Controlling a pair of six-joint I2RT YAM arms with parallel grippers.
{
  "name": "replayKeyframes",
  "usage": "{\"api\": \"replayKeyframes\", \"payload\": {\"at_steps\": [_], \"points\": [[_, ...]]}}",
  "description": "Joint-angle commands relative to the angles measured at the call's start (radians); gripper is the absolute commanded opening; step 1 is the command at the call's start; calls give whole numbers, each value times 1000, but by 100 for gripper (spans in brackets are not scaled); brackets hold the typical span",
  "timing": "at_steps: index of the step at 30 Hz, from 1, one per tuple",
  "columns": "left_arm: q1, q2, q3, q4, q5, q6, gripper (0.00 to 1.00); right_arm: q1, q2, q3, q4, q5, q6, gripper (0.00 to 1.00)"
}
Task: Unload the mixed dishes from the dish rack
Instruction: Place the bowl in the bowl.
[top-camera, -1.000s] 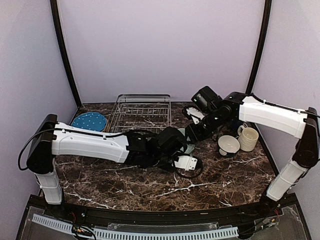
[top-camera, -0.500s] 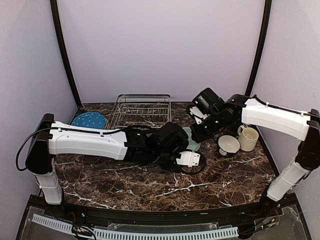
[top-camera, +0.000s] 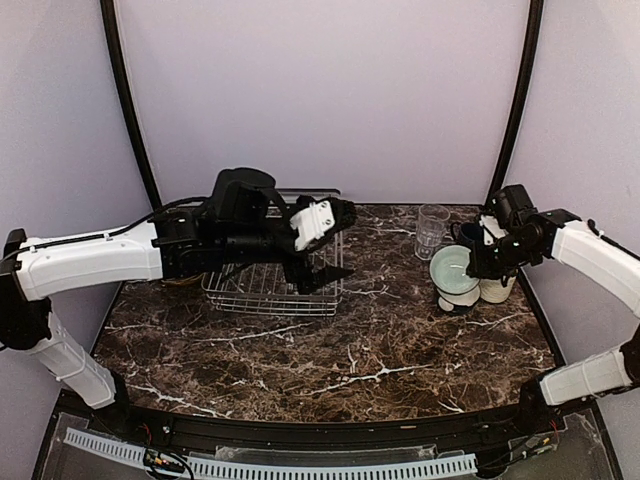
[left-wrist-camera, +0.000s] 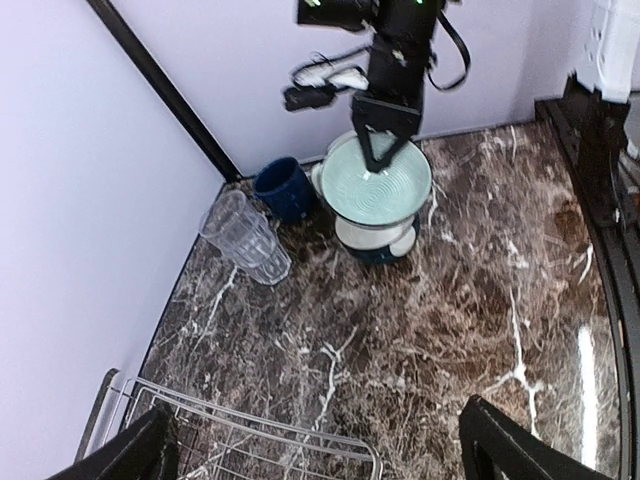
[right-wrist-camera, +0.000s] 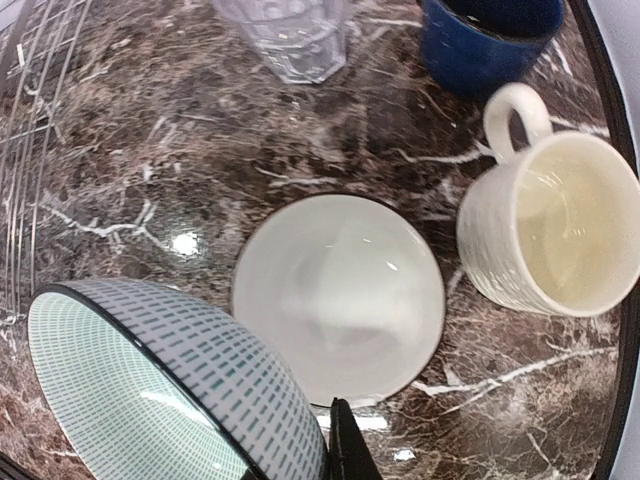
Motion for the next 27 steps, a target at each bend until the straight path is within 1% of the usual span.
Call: {"api": "replayKeyframes", "payload": {"at_steps": [1,4,6,10,13,15,19,25,27], "points": [[65,-82,-56,152,197,-208,97,-128,-20,-59,43,-112,-29,0],[125,-104,-78,236,251,-328,98,-189,13,-78,85,-135,-39,0],[146,-114,-94,266,269,-372,98,-210,53,-75,106,-141,-46,0],[174,-145,-131,304,293,-436,98,-216,147,-48,122,-139,-59,0],[192,-169,-160,323,287,-474,98,-216,177,-41,129,-105,-64,0],[208,-190,-178,335,269,-499,98,-216,192,-43,139,-89,-67,4],[253,-233,-208,356,216,-548,98,-216,214,-34,148,-105,-75,13],[335,-288,-225,342,112,-657,98,-216,207,-4,130,-86,-88,41],[360,-308,-224,314,73,-678,98,-216,181,11,113,-77,-99,46]]}}
